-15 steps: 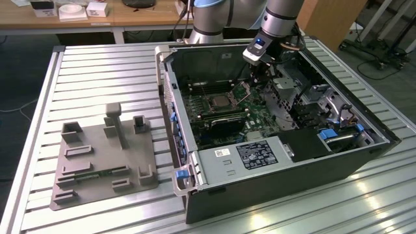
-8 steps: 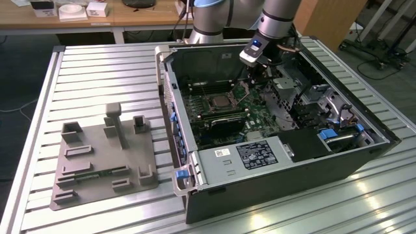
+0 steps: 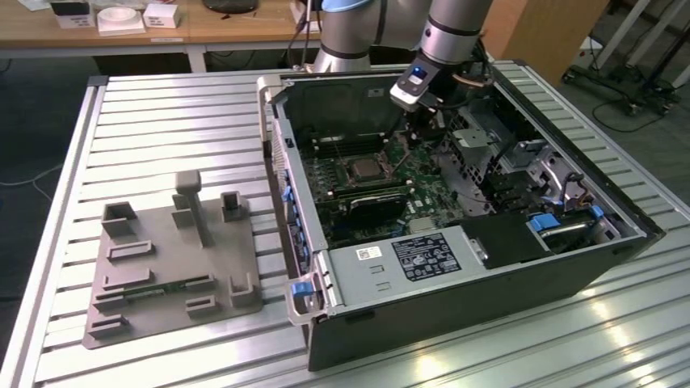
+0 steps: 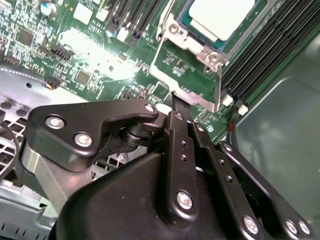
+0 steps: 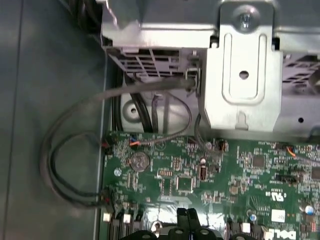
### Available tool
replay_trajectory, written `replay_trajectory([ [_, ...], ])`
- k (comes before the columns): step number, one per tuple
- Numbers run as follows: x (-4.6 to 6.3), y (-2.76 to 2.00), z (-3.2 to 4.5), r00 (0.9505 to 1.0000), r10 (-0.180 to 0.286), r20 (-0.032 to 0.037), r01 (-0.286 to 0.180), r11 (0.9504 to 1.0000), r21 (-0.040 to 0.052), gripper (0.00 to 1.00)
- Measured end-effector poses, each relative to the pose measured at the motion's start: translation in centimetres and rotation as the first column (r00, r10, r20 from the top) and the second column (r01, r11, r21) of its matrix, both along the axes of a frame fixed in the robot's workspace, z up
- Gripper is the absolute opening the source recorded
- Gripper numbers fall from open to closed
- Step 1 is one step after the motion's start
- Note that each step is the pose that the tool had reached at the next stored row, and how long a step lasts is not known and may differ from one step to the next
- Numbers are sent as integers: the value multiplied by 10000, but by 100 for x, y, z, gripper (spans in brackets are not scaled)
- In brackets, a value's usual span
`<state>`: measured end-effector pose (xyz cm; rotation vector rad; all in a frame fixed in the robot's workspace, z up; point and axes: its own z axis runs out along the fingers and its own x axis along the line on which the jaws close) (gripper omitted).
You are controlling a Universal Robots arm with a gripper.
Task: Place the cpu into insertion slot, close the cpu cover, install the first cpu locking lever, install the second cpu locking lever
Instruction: 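Close the cpu cover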
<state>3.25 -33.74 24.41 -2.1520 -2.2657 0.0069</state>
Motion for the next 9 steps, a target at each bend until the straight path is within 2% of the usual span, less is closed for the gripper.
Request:
replay_trajectory([
  [9, -139, 4, -2, 10000, 0, 0, 0, 10000, 0, 10],
])
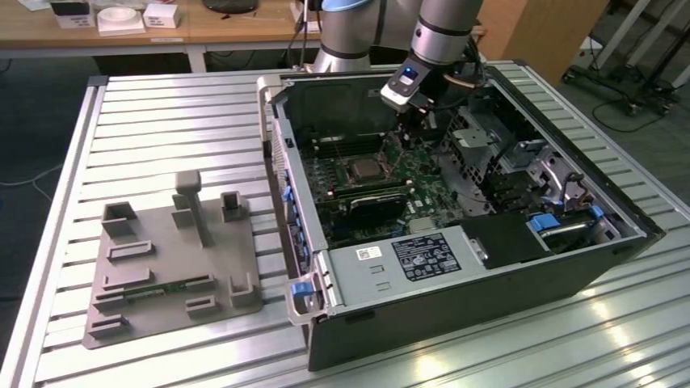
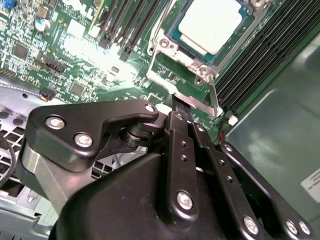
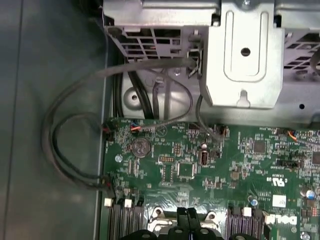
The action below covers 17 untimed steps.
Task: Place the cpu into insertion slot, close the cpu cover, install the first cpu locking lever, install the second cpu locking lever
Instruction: 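Close the cpu cover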
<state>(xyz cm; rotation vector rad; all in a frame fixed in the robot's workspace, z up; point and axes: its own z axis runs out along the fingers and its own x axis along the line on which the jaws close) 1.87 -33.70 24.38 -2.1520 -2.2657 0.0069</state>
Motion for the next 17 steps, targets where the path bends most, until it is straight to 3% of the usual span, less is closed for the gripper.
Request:
replay_trajectory([
  [17, -184, 0, -10, 10000, 0, -1, 0, 10000, -1, 10],
])
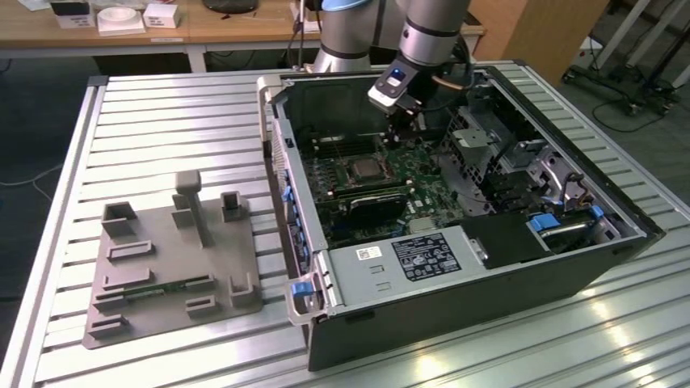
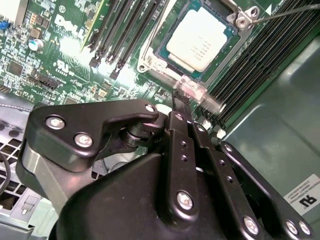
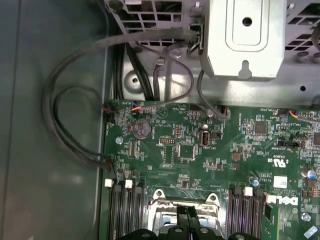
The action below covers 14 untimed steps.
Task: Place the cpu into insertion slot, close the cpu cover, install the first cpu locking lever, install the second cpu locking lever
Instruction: 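Close the cpu cover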
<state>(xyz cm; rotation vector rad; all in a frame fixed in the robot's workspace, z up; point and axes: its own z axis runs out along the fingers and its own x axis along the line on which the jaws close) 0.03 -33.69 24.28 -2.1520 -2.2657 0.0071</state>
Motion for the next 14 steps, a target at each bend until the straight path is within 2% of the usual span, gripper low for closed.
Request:
replay_trajectory([
  [14, -32, 0, -2, 10000, 0, 0, 0, 10000, 0, 10],
])
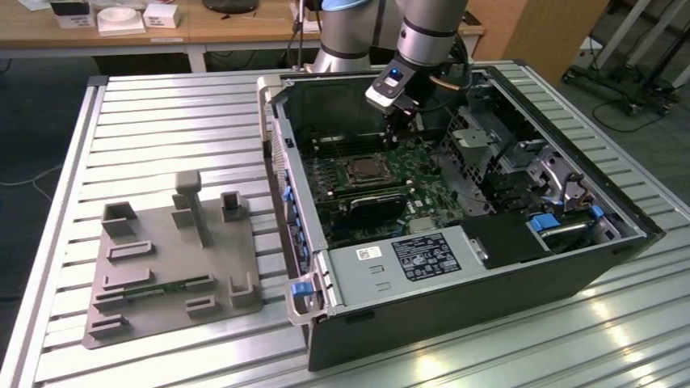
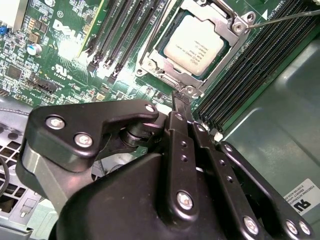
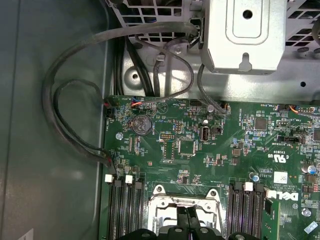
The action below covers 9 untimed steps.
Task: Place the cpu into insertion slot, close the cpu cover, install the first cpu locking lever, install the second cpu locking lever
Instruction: 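Close the cpu cover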
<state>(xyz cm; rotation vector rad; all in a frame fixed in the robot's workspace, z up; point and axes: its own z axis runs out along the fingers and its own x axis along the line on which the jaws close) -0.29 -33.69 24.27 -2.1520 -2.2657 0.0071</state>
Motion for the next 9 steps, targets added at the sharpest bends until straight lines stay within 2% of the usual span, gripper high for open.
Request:
replay_trajectory([
  [6, -25, 0, -13, 10000, 0, 1, 0, 10000, 1, 10],
  [9, -77, 0, -23, 10000, 0, 1, 0, 10000, 0, 10],
])
